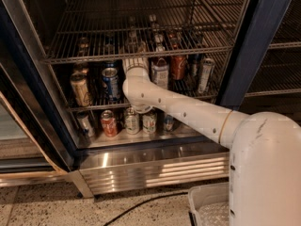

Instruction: Pick water bottle from middle shelf of fridge

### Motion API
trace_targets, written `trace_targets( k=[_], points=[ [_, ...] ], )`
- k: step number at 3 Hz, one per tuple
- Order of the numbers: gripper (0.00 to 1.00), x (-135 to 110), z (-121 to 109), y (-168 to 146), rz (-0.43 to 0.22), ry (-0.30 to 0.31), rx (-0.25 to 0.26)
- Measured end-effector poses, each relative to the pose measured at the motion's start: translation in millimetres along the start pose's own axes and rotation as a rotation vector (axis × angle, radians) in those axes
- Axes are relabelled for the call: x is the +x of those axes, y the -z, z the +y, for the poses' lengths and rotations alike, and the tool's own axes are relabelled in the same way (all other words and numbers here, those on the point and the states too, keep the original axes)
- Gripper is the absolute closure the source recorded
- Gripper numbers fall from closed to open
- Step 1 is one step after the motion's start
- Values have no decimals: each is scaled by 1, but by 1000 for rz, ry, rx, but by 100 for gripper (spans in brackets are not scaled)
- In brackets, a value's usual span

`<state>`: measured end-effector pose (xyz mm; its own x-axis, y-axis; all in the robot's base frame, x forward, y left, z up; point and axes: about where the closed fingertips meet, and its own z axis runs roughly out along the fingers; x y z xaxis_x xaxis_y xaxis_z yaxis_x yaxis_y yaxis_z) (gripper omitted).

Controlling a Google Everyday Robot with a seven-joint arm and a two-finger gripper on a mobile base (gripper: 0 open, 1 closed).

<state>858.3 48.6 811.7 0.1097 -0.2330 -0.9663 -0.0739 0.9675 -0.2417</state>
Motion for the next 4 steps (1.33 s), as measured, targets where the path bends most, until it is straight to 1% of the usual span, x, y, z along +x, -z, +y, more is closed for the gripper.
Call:
trace_targets(
  k=[1, 2, 3, 4],
  points=[
    [44, 5, 5, 0, 12, 4, -10],
    [44, 20, 12, -8, 43, 13, -10],
    [45, 23, 13, -10, 46, 14, -8],
    [64, 23, 13, -10, 46, 14, -8]
  ],
)
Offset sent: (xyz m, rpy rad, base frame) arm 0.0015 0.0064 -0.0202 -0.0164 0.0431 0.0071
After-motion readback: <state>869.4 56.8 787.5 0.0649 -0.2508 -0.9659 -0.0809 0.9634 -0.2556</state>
